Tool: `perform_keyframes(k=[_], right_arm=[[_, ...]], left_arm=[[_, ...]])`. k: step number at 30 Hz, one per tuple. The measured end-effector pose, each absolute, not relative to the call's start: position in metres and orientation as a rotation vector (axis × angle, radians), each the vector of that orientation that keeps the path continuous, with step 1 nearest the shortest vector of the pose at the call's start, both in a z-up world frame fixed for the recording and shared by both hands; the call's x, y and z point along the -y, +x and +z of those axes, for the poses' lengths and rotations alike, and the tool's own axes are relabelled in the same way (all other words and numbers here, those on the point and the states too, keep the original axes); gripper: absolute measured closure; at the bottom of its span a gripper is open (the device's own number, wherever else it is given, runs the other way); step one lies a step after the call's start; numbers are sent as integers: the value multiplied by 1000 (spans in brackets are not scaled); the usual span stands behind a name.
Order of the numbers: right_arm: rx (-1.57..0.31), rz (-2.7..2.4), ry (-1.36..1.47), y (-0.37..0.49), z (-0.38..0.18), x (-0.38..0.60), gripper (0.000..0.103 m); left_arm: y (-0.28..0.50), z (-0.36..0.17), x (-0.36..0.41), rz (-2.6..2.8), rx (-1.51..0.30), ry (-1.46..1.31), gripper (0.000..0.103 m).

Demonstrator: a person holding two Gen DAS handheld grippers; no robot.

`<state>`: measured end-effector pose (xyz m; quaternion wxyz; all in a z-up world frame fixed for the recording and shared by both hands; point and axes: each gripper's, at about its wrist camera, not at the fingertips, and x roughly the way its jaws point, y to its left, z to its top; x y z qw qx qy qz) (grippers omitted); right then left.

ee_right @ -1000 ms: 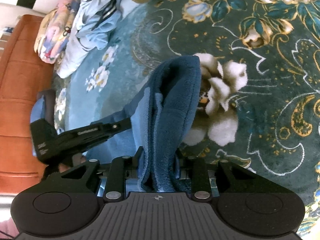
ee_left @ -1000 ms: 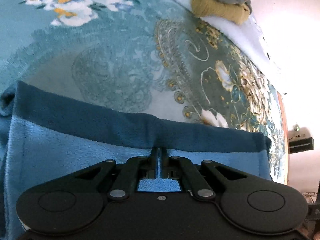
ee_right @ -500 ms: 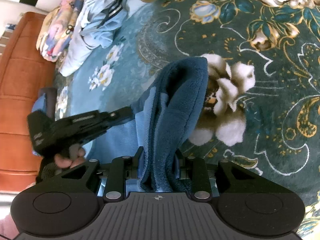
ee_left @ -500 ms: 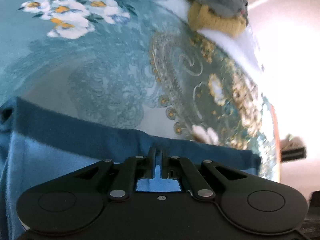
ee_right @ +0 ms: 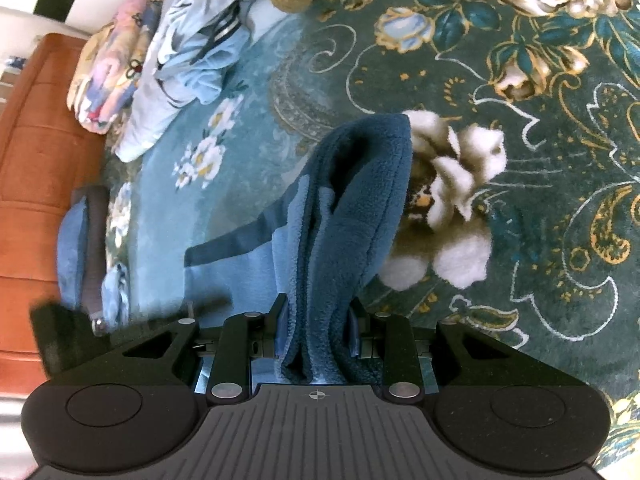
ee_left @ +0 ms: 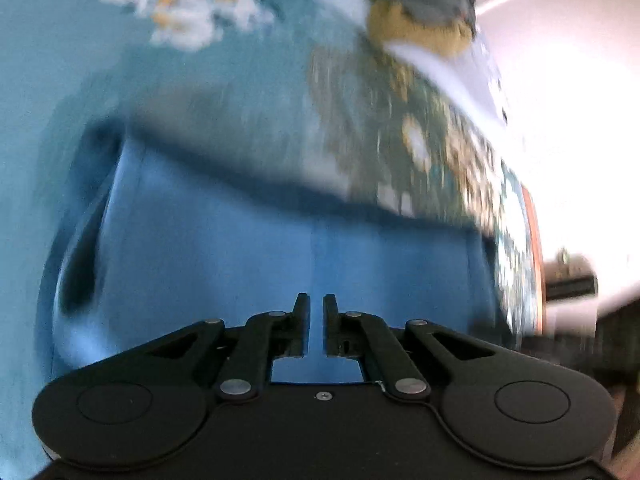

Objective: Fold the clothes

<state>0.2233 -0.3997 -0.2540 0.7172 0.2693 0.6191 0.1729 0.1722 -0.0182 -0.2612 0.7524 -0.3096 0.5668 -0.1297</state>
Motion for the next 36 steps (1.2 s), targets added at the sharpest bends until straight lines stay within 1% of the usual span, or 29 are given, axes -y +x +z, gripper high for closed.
perform_keyframes(k=[4, 6, 11, 12, 14, 15, 16, 18, 20, 23, 25, 26, 27, 28, 29, 32, 36], right_arm=[[-1365, 378, 585, 221, -252, 395, 77], [-1362, 368, 581, 220, -250, 394, 77], [-1357, 363, 542, 217, -242, 384, 77], [-1356, 358, 540, 217, -240, 382, 77], [-1352, 354, 554, 217, -233, 377, 77], [-1346, 365, 553, 216, -227, 373, 77], [-1342, 377, 542, 216, -221, 367, 77], [-1340, 406, 509, 216, -210, 352, 77], [-1342, 440, 480, 215, -201, 333, 77], [-1347, 484, 462, 215, -195, 306, 77], [-1354, 525, 451, 214, -193, 285, 77], [-1360, 548, 446, 214, -193, 274, 77], [-1368, 573, 439, 214, -194, 262, 80], [-1380, 601, 429, 215, -196, 251, 80], [-1395, 623, 409, 214, -199, 239, 81], [-1465, 635, 297, 214, -220, 202, 81], [-1495, 634, 271, 218, -241, 176, 81]], left_arm=[[137, -283, 30, -315, -1313, -697, 102], [133, -295, 36, -318, -1333, -738, 102], [136, -316, 43, -299, -1366, -737, 102], [136, -312, 39, -310, -1352, -759, 101], [132, -293, 25, -336, -1269, -779, 99], [130, -283, 16, -336, -1227, -783, 96], [128, -273, 8, -337, -1185, -786, 89], [125, -260, -11, -281, -1106, -796, 83], [126, -259, -28, -198, -1071, -798, 83], [125, -269, -48, -72, -1087, -793, 85], [118, -279, -62, -65, -1073, -881, 85], [112, -281, -69, -72, -1053, -943, 84], [107, -283, -74, -82, -1027, -1004, 80], [102, -283, -76, -88, -1008, -1039, 75], [98, -283, -76, -91, -995, -1053, 73], [83, -283, -84, -88, -977, -1093, 71], [68, -286, -102, -45, -966, -1143, 70]])
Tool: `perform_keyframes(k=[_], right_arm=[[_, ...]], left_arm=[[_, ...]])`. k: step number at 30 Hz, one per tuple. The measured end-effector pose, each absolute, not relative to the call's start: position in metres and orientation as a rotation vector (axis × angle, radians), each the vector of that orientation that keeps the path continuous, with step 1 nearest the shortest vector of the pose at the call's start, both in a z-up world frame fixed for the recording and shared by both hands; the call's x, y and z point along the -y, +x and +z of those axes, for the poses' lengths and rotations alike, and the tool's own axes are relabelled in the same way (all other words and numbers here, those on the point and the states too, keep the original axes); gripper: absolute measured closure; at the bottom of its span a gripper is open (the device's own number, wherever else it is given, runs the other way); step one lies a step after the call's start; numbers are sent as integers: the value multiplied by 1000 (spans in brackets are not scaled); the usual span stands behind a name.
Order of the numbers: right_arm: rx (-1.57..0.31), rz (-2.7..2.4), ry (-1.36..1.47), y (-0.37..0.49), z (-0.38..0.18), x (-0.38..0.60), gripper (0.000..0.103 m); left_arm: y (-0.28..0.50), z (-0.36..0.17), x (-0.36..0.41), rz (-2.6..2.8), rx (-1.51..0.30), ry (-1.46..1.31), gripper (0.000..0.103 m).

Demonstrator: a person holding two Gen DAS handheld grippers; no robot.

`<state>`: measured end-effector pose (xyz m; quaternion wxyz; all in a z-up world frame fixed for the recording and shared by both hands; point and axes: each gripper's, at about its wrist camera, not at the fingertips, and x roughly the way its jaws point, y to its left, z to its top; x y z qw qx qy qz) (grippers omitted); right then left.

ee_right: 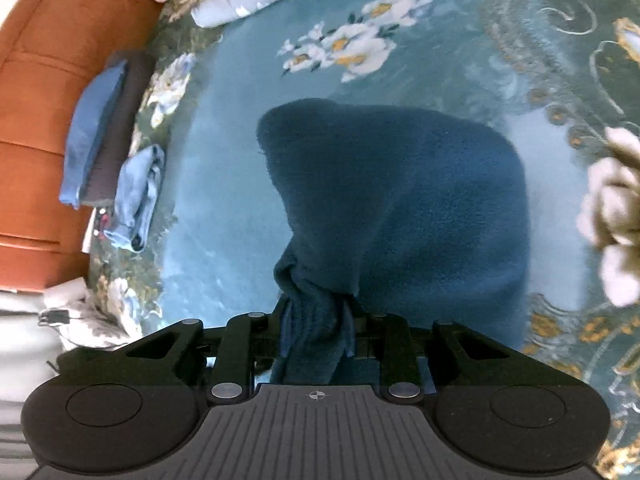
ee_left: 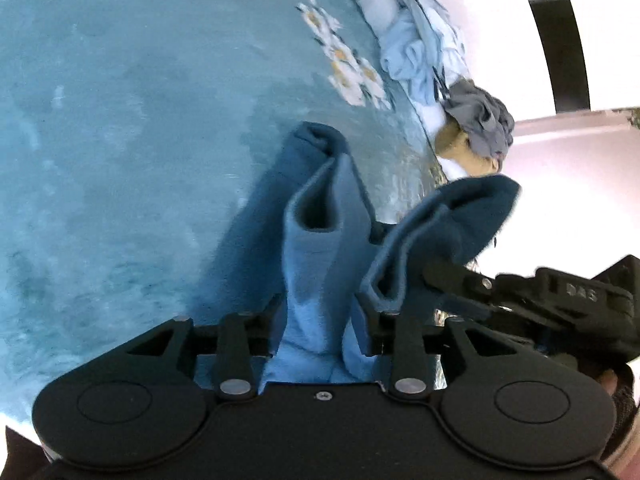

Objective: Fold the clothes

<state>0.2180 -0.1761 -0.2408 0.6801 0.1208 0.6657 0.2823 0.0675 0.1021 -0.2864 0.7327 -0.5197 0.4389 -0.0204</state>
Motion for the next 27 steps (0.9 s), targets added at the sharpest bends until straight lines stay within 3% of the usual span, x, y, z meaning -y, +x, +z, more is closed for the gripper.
perform_keyframes(k=[6, 12, 17, 21, 24, 27], right_arm=[[-1506, 624, 226, 213, -251, 161, 76], [-1497, 647, 200, 209, -250, 151, 66], [-1431, 707, 145, 209, -215, 153, 66], [-1308, 747, 17, 218, -179, 166, 53], [-1264, 747, -57, 238, -170, 178, 50], [-1240, 756, -93, 262, -170, 191, 47]], left_arm=[[53, -287, -123, -130, -880, -1241, 56], [66, -272, -93, -289, -951, -1074, 46], [79, -269, -66, -320, -1045, -940, 48], [81, -263, -56, -311, -1062, -909, 52], [86, -262, -47, -267, -1067, -858, 68], [83, -266, -46, -208, -1074, -837, 70]])
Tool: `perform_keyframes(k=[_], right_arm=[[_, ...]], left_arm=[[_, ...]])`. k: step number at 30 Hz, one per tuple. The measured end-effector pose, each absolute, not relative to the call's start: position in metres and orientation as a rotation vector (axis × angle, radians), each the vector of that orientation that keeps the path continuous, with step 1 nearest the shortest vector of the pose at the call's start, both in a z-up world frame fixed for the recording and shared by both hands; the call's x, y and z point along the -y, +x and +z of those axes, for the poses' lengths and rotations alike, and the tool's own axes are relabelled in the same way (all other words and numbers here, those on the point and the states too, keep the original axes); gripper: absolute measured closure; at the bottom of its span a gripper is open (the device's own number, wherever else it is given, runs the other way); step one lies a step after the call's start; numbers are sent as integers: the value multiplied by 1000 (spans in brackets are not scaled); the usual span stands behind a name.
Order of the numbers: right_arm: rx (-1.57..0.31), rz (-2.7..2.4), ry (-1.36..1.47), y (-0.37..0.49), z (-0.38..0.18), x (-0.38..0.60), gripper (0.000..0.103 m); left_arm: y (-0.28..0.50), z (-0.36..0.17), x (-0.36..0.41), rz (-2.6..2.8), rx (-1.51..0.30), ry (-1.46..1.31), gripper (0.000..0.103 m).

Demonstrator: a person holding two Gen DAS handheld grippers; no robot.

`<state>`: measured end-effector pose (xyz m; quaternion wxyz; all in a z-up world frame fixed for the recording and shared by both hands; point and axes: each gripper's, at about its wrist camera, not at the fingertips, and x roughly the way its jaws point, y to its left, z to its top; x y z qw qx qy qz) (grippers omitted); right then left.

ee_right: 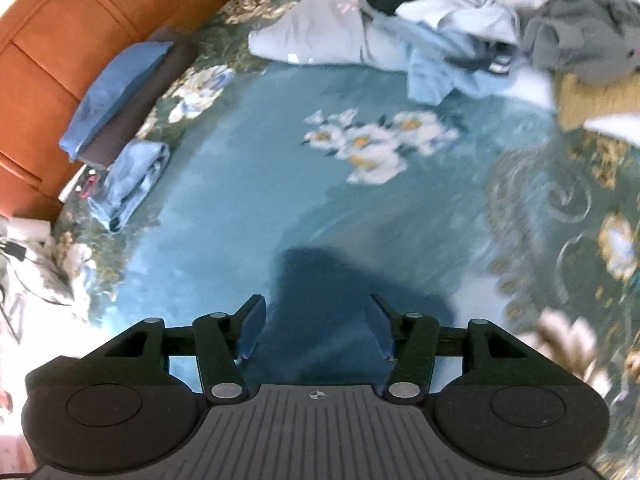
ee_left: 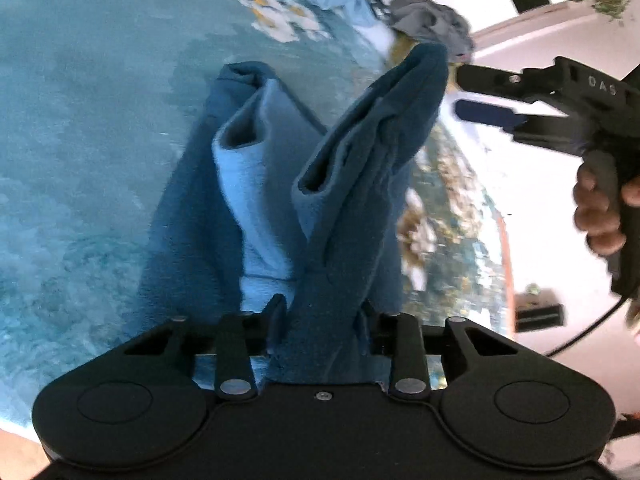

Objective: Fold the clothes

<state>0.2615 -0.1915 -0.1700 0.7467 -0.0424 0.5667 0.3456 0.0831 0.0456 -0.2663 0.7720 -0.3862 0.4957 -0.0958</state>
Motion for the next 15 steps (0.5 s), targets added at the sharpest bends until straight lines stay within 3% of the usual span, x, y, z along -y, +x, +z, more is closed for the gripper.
perform_keyframes(k=[9, 13, 15], right_arm=[[-1320, 1087, -315, 312, -212, 176, 31], [-1376, 1221, -373, 325, -230, 154, 31], [-1384, 1263, -428, 325, -235, 142, 39]], left_arm=[[74, -271, -44, -143, -1049, -950, 70], [64, -261, -40, -75, -1033, -950, 73], [58, -255, -39, -34, -1005, -946, 79]])
